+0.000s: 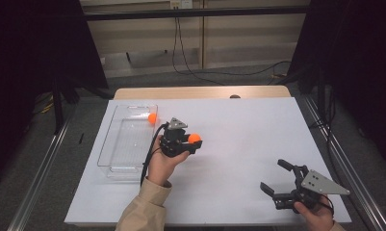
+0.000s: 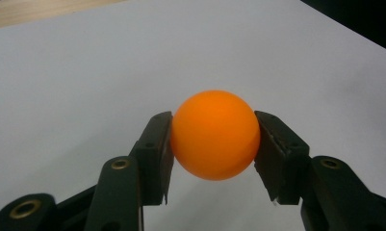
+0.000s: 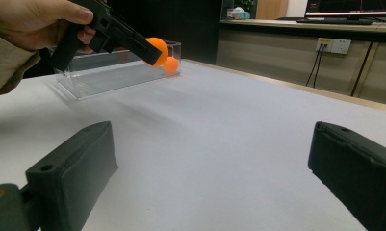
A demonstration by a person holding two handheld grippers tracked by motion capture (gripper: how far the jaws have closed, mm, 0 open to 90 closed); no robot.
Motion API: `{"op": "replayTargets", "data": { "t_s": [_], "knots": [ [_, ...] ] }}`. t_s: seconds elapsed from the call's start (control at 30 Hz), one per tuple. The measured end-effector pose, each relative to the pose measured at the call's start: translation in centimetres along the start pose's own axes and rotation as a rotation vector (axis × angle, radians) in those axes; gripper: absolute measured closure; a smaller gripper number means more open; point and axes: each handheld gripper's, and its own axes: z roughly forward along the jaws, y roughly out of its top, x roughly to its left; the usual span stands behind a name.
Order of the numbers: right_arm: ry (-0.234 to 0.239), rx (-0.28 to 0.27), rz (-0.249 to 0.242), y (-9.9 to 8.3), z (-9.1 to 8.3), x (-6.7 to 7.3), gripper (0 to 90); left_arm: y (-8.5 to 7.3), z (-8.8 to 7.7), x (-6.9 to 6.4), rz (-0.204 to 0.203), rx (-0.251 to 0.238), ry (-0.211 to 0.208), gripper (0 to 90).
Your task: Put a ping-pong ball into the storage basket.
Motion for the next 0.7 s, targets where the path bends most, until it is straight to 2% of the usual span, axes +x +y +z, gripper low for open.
{"op": "replayTargets", "data": {
  "t_s": [0.7],
  "knots": [
    [-0.002,0.001,0.0,0.0,-0.1,0.0,2.4,0.2,-1.6,1.0,-0.026,-0.008,0.039,50.9]
  ]
}}
